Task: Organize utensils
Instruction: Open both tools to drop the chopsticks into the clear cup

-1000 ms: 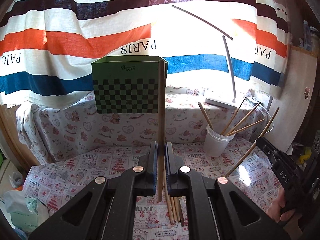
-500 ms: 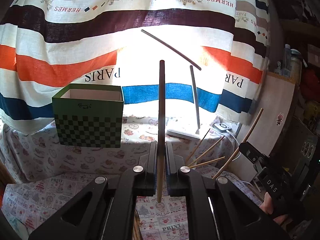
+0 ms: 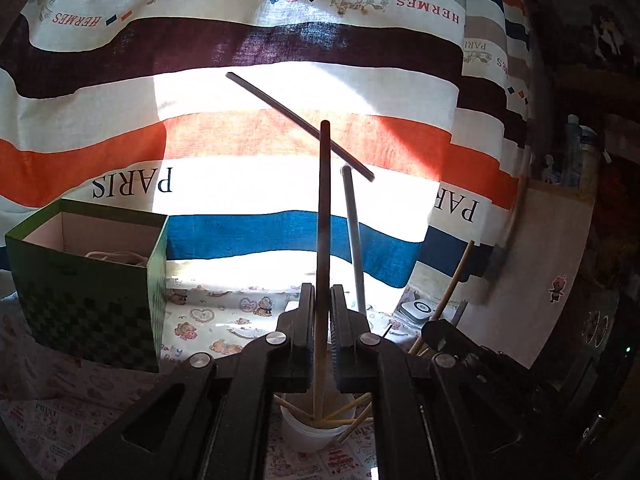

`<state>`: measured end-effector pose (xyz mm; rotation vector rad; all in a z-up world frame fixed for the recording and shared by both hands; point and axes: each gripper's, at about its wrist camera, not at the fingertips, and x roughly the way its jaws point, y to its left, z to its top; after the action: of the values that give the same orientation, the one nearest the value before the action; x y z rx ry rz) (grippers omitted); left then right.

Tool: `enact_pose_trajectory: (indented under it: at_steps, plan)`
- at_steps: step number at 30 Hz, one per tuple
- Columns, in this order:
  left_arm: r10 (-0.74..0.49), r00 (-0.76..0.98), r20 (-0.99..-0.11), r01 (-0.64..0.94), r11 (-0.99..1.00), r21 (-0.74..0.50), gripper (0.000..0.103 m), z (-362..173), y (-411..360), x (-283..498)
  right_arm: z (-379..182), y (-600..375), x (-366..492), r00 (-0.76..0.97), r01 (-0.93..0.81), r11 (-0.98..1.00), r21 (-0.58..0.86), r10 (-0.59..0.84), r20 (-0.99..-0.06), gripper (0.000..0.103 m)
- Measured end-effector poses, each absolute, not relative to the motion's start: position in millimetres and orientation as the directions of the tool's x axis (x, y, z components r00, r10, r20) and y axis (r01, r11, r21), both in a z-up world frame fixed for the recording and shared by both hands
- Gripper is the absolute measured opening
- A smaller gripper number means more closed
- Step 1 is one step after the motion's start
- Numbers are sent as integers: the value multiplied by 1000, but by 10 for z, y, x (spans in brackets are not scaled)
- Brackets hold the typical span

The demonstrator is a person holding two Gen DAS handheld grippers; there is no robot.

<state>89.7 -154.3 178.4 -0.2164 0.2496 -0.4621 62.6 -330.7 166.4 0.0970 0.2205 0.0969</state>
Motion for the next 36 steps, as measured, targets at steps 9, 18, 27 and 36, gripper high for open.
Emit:
enact_pose_trajectory:
  at_steps: [9,18,27,36]
  plan:
    - [-464,840,-281,415,883,-217,6,1344,-1909,1313,1530,-3370,996,978,-47,994,101,66,-196,7]
    - [-461,820,-338,429,887,-169,6,1115,-2085,1363,1308,-3423,1164,958,-39,997,72,57,-281,7]
    - [-449,833,-323,419,894,-161,22,1185,-1983,1270,1310,-3417,1152,946,-59,997,54,73,-314,7]
    - [-347,902,-256,332,938,-100,54,1471,-1636,975,1411,-3415,1124,924,-85,994,62,102,-369,16]
